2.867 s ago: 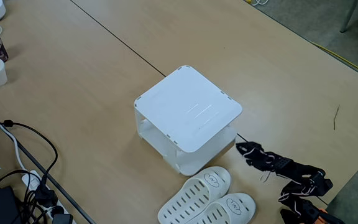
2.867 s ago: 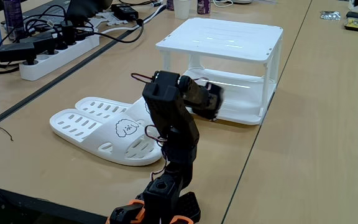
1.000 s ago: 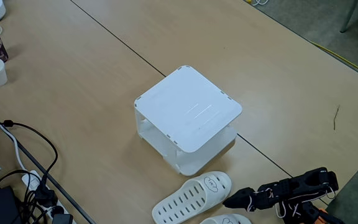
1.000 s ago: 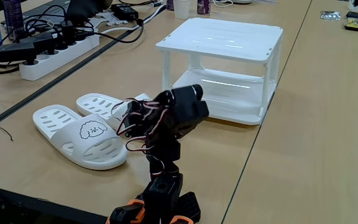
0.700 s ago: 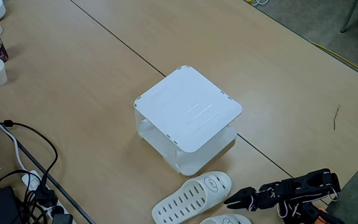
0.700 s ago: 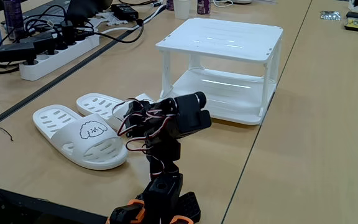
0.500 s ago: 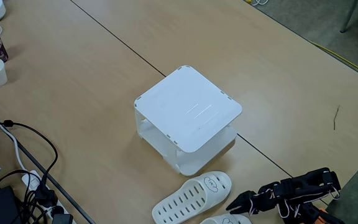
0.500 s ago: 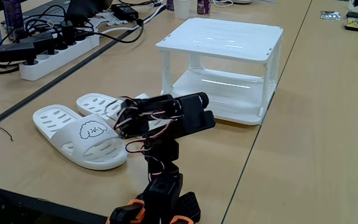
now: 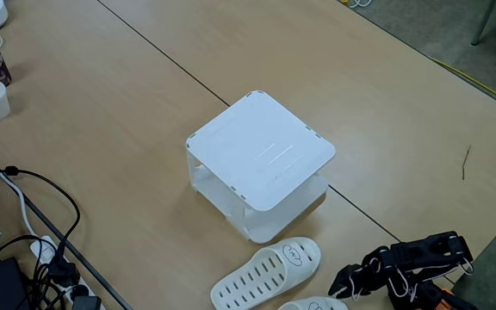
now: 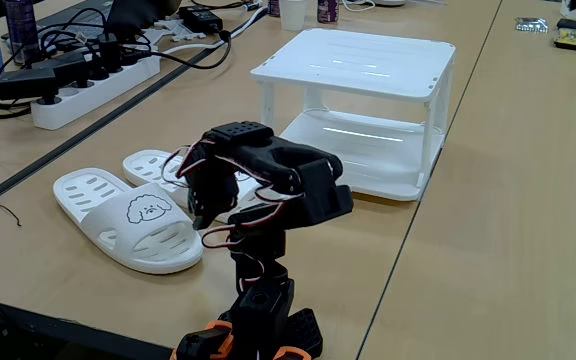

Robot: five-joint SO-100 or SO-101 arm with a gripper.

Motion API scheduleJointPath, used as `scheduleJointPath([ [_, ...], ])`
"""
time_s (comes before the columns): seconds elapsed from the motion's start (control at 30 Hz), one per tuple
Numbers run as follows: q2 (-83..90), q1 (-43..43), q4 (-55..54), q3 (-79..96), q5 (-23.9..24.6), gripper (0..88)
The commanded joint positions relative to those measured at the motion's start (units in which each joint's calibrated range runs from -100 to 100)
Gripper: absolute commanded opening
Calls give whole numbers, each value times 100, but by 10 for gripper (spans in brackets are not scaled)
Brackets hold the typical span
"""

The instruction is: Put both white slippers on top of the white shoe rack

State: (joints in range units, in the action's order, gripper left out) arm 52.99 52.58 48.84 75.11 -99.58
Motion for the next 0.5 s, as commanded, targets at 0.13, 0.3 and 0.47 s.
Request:
scheduleJointPath([
  [0.13, 519, 465, -1, -308, -42, 130],
  [0.3, 603, 531, -199, -317, -42, 128],
  [0.47, 553, 580, -622, -371, -42, 127],
])
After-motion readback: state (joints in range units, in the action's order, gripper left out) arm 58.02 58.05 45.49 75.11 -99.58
